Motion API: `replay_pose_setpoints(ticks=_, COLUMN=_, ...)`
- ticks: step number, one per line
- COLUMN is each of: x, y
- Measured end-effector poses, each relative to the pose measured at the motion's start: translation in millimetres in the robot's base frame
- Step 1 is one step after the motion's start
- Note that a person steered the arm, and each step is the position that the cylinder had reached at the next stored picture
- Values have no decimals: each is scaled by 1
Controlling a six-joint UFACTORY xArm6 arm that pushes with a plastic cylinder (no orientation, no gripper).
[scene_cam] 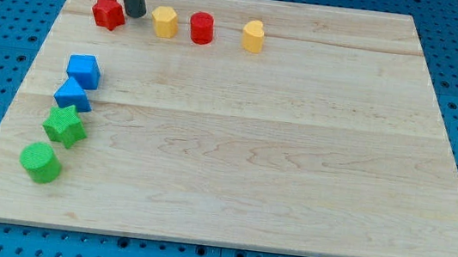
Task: Move the red star right above the cube
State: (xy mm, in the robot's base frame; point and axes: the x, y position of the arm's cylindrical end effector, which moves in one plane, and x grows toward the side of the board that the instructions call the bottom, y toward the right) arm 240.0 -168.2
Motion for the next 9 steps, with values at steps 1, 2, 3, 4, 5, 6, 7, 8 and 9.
replay_pose_setpoints(ticks=1, x=-19, y=-27)
replay_pose_setpoints(ticks=2, x=4, y=-40)
replay_pose_setpoints(ticks=3, x=24, y=-39)
replay_pose_setpoints(ticks=4, x=33, y=-45)
replay_pose_setpoints(ticks=5, x=24, y=-73)
replay_pose_setpoints(ticks=6, x=30, y=-84)
replay_pose_setpoints(ticks=7, x=50, y=-57)
replay_pose_setpoints(ticks=8, x=73, y=-44)
replay_pose_setpoints(ticks=9, x=88, y=-42)
